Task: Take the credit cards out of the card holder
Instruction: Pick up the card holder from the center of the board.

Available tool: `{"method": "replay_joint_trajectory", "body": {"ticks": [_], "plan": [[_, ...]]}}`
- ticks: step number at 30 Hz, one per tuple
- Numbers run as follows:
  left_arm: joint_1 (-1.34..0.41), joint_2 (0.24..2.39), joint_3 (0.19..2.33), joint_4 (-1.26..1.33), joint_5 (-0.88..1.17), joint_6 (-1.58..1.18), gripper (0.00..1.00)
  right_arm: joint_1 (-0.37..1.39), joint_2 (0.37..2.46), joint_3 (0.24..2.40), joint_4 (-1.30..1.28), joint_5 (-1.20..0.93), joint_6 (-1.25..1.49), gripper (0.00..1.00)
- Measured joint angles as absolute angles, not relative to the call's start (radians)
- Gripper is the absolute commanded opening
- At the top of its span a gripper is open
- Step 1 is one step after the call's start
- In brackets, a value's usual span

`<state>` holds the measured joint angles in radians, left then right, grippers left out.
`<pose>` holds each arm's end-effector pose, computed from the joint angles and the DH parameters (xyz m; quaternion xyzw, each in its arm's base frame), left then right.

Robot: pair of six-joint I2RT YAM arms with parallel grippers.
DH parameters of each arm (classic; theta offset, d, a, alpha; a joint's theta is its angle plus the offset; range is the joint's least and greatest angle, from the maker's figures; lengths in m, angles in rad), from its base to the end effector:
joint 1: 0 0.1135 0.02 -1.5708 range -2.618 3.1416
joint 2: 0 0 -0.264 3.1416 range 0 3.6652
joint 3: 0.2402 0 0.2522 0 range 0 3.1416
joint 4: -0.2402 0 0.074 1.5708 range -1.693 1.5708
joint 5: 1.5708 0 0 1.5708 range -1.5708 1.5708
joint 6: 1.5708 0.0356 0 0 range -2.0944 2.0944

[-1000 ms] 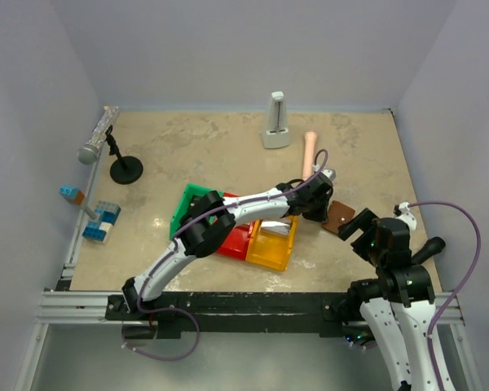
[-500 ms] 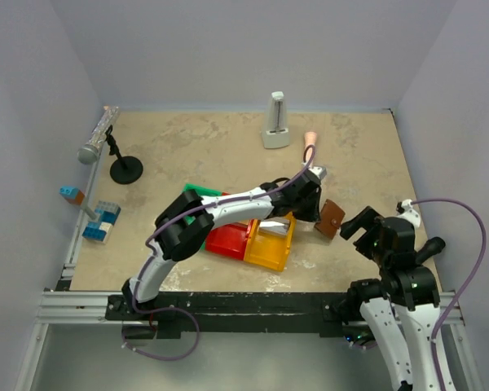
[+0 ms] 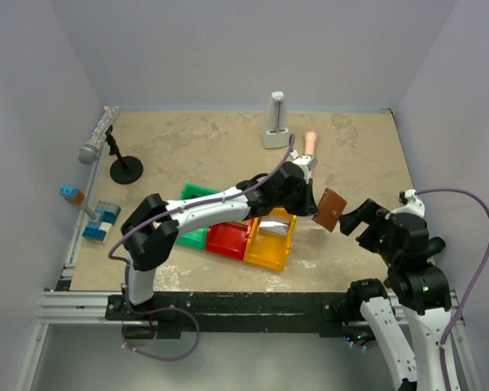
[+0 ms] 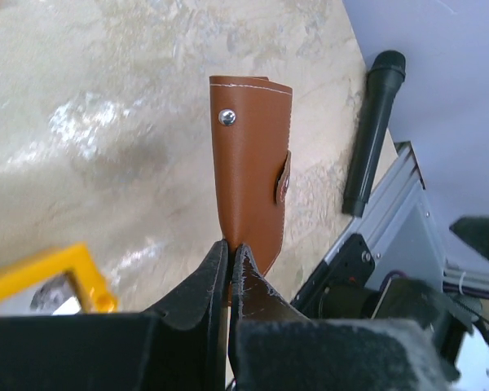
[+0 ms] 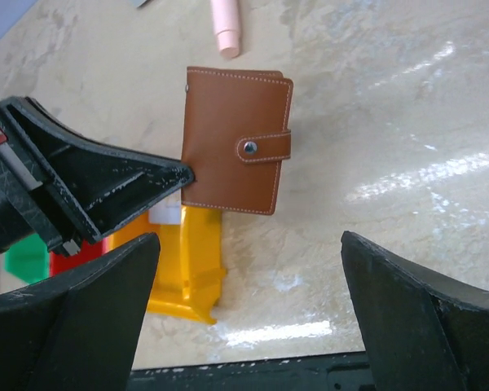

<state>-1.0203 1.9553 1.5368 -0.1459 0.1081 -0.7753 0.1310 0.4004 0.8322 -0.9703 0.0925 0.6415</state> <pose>0.2372 -0.3938 0.2550 0.1328 0.8650 -0.4060 0.2631 0.0681 0.0056 0.3173 0.2414 0.8349 0.1485 0.4718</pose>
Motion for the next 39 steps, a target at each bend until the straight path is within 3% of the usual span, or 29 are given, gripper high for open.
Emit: {"method": "replay_joint_trajectory", "body": {"ticks": [13,19,28,39], "plan": [[-0.874,1.185,0.839,-0.011,0.194,-0.775,0.00,0.131,0.484,0.861,-0.702,-0.489,0.653,0.98],[-0.876,0.947,0.701,0.001,0.241,-0.775,0.00,0.159,0.501,0.757,-0.481,-0.689,0.727,0.98],[-0.876,0.863,0.629,0.017,0.289,-0.788,0.00,0.451,0.647,0.767,-0.382,-0.663,0.734,0.97],[-0.876,0.791,0.607,0.023,0.304,-0.819,0.00,0.498,0.681,0.775,-0.405,-0.515,0.691,0.96]]}}
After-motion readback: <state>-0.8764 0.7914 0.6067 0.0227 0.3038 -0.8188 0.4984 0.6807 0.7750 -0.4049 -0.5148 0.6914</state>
